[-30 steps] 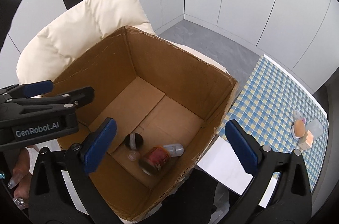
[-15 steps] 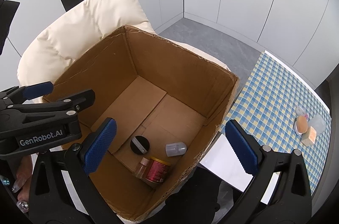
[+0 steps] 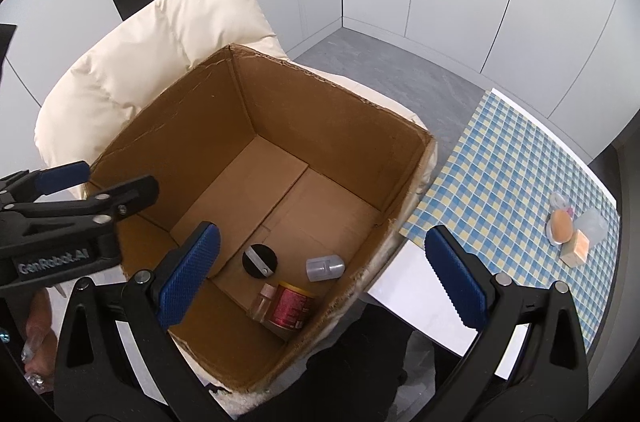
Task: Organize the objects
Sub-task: 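Withdraw both open tools from the box and turn toward the table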
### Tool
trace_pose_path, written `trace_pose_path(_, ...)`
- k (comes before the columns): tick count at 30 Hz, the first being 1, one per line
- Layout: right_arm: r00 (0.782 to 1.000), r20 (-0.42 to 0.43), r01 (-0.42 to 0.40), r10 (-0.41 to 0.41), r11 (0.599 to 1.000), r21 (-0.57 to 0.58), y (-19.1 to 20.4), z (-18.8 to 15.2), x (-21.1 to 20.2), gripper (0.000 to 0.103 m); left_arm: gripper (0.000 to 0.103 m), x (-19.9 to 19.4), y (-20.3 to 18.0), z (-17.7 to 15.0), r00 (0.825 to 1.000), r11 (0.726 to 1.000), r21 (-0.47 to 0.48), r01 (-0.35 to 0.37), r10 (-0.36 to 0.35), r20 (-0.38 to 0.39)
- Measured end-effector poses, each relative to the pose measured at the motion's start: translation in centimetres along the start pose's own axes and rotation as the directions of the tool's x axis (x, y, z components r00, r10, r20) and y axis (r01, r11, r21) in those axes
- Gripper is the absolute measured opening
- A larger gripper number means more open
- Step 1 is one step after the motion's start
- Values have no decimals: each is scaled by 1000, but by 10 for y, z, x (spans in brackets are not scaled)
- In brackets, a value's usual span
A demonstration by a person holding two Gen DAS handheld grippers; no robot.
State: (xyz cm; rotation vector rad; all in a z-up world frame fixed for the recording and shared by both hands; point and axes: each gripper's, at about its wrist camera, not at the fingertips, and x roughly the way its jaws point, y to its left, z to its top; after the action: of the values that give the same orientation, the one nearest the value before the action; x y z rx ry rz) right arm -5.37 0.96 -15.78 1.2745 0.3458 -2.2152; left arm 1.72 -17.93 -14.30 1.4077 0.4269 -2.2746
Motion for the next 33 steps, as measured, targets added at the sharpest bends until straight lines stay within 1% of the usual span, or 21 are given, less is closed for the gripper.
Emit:
trace_pose_path(9, 1000, 13, 11, -11, 1000, 10, -7, -10, -26, 103, 93, -27, -16, -17, 999, 999, 6, 54, -54, -2)
trace_pose_path(14, 1000, 20, 12, -13, 1000, 11, -9, -18, -39, 103, 93, -40, -14, -30, 998, 998, -10, 63, -63, 2)
trace_pose_path(18, 1000, 20, 11, -12, 1000, 13, -10, -28, -51, 103, 93, -51, -8, -40, 998, 998, -27, 60, -60, 8)
trace_pose_path(22, 1000, 26, 10, -11, 1000, 21, -10, -38, -64, 103, 93, -61, -7, -53, 999, 999, -17, 41, -41, 14)
trace_pose_path(27, 999, 32, 5, -6, 999, 32, -12, -54, -81, 103, 93, -75, -6, -68, 998, 998, -17, 60, -60, 14)
trace_pose_path(33, 999, 36, 6, -8, 999, 45, -17, -73, -102, 103, 93, -92, -7, -85, 998, 998, -6, 56, -55, 39)
